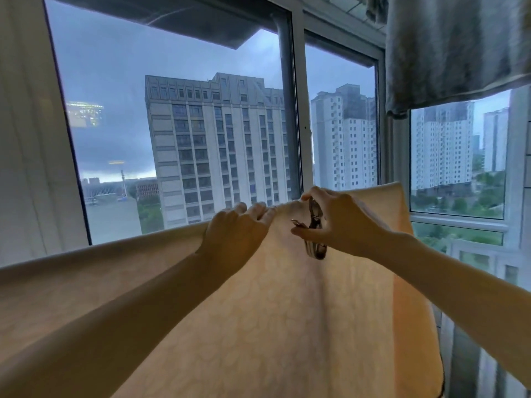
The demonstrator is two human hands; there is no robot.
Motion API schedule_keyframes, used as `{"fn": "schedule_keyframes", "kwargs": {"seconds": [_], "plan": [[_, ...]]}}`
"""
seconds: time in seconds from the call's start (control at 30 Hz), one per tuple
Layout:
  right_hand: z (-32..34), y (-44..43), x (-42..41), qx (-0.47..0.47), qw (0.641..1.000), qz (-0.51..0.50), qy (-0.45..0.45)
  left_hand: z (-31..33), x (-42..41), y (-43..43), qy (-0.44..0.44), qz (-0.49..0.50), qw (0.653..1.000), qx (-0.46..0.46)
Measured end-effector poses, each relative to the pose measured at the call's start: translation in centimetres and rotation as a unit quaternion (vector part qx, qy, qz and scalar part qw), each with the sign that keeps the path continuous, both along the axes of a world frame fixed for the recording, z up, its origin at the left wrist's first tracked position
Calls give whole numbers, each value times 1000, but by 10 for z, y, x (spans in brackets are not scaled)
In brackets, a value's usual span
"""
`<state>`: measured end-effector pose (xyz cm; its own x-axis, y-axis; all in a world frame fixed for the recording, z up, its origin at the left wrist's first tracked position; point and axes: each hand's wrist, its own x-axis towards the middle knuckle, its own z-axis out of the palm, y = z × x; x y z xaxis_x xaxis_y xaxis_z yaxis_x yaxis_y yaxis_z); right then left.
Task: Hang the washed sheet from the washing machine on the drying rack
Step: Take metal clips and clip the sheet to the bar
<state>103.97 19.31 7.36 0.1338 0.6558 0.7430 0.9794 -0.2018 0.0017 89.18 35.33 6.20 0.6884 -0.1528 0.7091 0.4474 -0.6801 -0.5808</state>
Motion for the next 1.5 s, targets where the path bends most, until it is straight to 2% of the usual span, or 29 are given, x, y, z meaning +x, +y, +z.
{"fn": "schedule_keyframes", "kwargs": {"seconds": [0.13, 0.43, 0.63, 0.8, 1.0, 1.2, 1.33, 1.5], "plan": [[4, -3, 23, 8, 1000, -27, 10, -4, 28, -1, -12, 8, 999, 45], [6, -17, 72, 28, 997, -77, 10, -5, 80, -8, -21, 0, 998, 65], [5, -28, 115, 35, 997, -62, 9, -6, 114, -11, -35, -30, 998, 31], [3, -35, 159, -37, 999, -18, 18, -2, 133, -17, -75, -63, 995, 5], [2, -37, 210, -46, 999, 1, 14, 6, 145, -37, -108, -41, 986, -116], [10, -34, 221, -18, 998, 63, -3, 8, 164, -50, -136, -36, 969, -202], [18, -30, 217, -25, 996, 87, -1, 12, 173, -53, -133, -26, 967, -216], [33, -39, 211, -33, 995, 95, -3, 16, 179, -49, -93, 23, 980, -176]]}}
